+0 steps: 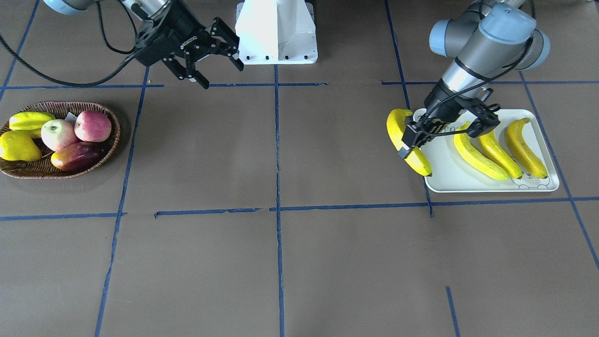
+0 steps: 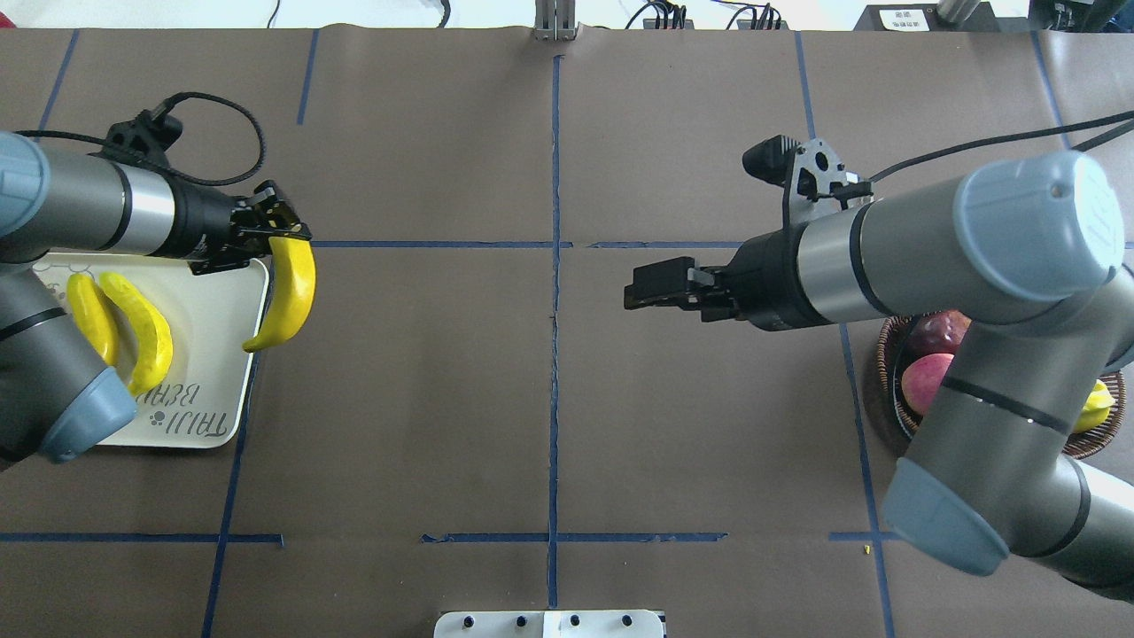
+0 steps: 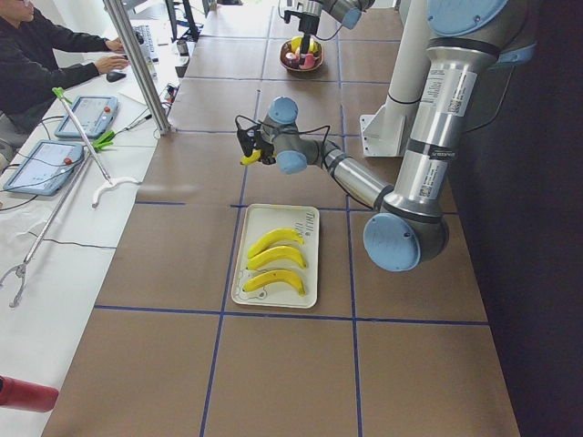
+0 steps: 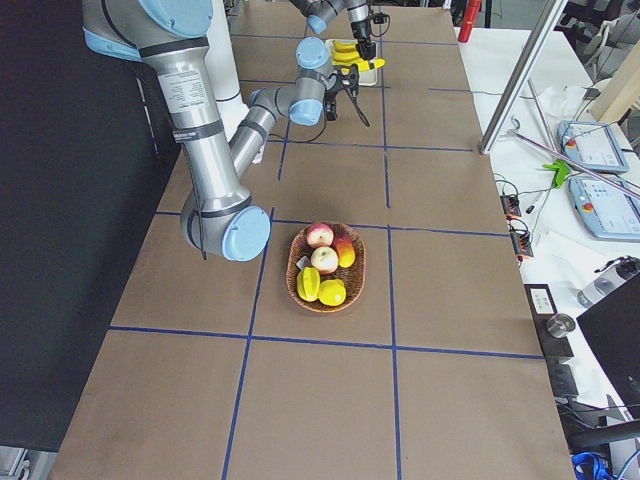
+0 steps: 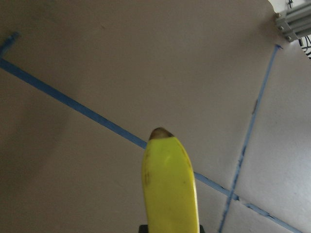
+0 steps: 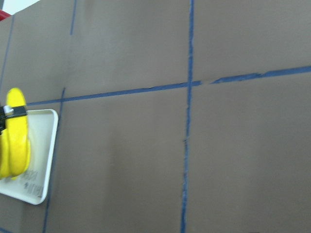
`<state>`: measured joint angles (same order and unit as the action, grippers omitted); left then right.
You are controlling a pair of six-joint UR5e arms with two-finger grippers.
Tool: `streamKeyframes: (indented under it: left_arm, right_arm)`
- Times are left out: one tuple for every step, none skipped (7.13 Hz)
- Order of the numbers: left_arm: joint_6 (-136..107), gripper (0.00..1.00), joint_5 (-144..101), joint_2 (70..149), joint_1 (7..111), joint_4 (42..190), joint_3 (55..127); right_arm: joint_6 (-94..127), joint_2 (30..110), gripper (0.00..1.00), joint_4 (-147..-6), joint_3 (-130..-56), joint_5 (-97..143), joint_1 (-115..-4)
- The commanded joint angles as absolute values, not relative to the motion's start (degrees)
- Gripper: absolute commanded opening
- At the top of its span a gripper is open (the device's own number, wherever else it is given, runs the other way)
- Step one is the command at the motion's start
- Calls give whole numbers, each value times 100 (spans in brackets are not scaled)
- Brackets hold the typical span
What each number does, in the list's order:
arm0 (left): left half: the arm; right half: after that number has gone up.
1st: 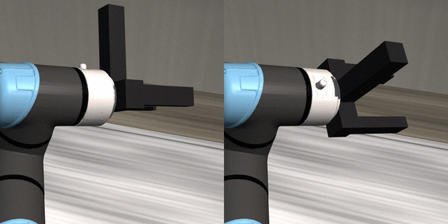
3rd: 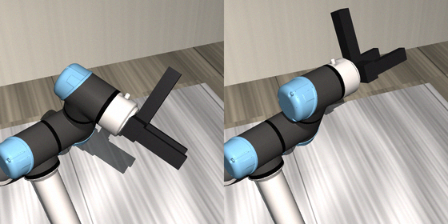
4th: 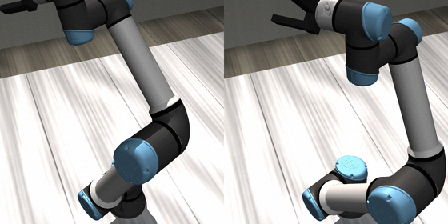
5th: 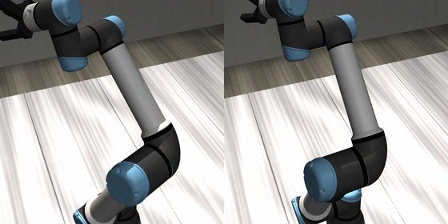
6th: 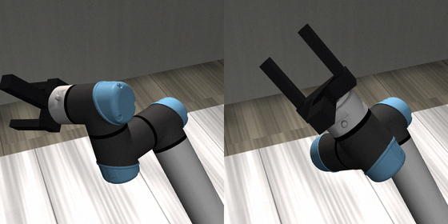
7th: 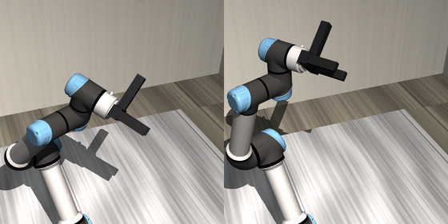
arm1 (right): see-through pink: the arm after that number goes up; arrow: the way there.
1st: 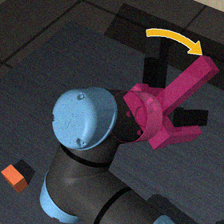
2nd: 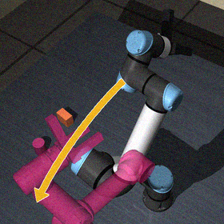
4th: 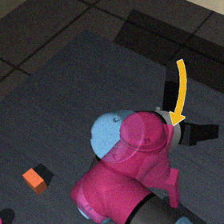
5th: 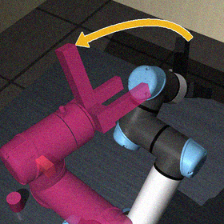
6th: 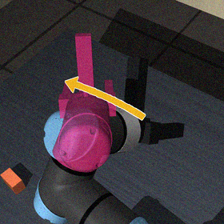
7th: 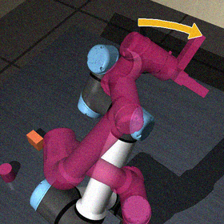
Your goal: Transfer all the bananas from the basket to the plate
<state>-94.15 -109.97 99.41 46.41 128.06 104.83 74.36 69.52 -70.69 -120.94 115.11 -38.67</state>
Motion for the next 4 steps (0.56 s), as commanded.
streamKeyframes:
  left_arm:
    - [-8809,0,-9973,8943,4213,12683,10643]
    - [-8798,0,-9558,8912,3801,12352,10617]
    - [-8789,0,-9510,8947,3736,11870,10643]
    - [-8780,4,-9510,8965,3701,11848,10626]
  right_arm:
    - [5888,6952,100,-8423,-12094,11952,-4560]
    - [5323,6952,100,-8838,-12076,11971,-4762]
    - [4821,6961,100,-9164,-12067,12093,-5059]
    - [4399,7004,100,-9402,-12041,12146,-5315]
